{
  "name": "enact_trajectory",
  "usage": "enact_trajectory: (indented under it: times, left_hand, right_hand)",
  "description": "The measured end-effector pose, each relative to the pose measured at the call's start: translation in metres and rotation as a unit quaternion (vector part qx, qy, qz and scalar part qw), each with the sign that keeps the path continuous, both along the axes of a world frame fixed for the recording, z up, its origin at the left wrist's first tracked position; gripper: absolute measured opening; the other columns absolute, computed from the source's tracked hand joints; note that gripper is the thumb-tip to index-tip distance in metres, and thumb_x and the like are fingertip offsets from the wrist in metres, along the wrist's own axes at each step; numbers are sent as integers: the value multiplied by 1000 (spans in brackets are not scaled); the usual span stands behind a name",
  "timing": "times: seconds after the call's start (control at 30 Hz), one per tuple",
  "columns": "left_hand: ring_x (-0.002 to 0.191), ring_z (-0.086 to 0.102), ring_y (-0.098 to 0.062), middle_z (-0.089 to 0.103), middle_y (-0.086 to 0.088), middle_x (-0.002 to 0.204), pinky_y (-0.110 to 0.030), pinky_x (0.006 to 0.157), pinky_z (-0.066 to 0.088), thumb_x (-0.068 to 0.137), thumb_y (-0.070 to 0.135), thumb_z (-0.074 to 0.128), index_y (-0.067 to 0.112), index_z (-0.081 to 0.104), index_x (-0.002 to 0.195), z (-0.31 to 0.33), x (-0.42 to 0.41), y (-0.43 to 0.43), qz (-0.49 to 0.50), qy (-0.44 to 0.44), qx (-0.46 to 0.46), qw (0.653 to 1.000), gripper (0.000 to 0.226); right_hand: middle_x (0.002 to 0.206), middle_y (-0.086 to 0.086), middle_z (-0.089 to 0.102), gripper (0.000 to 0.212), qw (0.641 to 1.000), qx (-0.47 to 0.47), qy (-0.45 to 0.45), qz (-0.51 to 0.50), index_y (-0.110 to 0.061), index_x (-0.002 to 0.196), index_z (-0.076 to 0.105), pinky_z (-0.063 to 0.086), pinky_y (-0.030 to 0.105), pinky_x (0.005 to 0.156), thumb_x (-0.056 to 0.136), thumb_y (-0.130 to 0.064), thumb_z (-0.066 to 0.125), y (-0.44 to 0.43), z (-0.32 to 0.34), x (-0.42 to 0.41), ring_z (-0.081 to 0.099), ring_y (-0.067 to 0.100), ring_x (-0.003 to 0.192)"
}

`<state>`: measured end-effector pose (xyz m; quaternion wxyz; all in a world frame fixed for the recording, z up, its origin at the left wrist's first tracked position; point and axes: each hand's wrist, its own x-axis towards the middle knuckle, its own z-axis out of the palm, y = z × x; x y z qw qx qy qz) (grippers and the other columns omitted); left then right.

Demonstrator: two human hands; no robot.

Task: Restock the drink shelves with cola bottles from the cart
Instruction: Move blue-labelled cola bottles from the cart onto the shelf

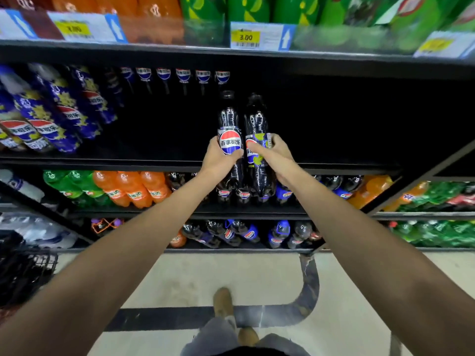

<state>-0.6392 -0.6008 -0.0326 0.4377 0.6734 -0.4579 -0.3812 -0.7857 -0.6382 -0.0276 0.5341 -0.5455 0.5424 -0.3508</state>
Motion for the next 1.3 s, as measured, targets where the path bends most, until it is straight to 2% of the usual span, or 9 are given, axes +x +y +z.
enact_trajectory:
  times: [0.17,0.4,0.57,0.77,0.87,0.93,1.0,1.13,1.3]
  left_hand:
    - [117,54,-20,49,-11,134,-26,97,45,86,13,71,7,34,140,1,-2,-42,-24,3,-34,999,66]
    - [112,54,-12,48,-11,133,-8,80,45,84,1,69,6,22,143,-10,-6,-86,-64,-10,-64,996,75]
    - [107,52,-9,45,-3,123,-2,78,44,86,-3,65,4,16,141,-26,-8,-96,-83,-12,-80,993,75]
    - [119,49,-11,43,-4,129,-21,101,41,88,-2,62,8,8,143,-37,-4,-103,-114,-30,-93,989,77]
    - [119,49,-10,44,-2,128,-15,97,43,89,-1,61,9,7,144,-40,0,-105,-122,-33,-91,988,78]
    - [122,47,-10,42,-4,133,-4,90,41,88,0,63,9,7,145,-42,1,-102,-120,-38,-95,988,81]
    - [130,39,-13,32,-8,145,-7,99,37,87,1,66,8,5,147,-48,2,-98,-108,-40,-90,989,86]
    - [136,33,-21,26,-12,147,-24,110,29,87,4,67,3,11,143,-71,-4,-88,-70,-65,-50,994,79]
    - [129,40,-19,37,-10,139,-23,105,32,88,6,67,3,22,137,-86,-11,-99,-26,-77,-67,994,66]
  right_hand:
    - [101,-8,70,36,998,-41,-38,-30,-25,109,57,52,15,69,81,-27,78,-33,-4,-3,68,2,88]
    - [96,-13,67,56,994,-57,-61,-66,-13,126,52,49,8,62,77,-4,79,-70,-14,-9,66,-9,78]
    - [109,-4,66,55,995,-60,-59,-52,-14,126,51,54,22,83,79,-1,76,-89,-20,-16,65,7,99]
    - [109,-11,63,51,997,-69,-28,-2,-22,125,48,51,21,88,84,-4,72,-98,-23,-22,62,5,104]
    - [109,-15,61,51,998,-63,-23,7,-23,127,47,48,24,92,85,-4,70,-99,-26,-25,60,0,102]
    - [110,-16,60,58,998,-62,-16,8,-19,136,43,45,18,91,87,-3,68,-98,-29,-26,58,-7,100]
    - [116,-12,58,67,998,-65,5,8,-18,143,35,42,6,83,86,-6,69,-92,-34,-24,56,-15,96]
    - [138,10,43,80,997,-52,38,-41,-7,142,20,39,15,90,83,-15,74,-81,-59,-13,49,15,121]
    - [125,6,53,65,989,-105,18,-103,-6,132,33,40,6,81,83,-17,74,-86,-81,-5,55,14,110]
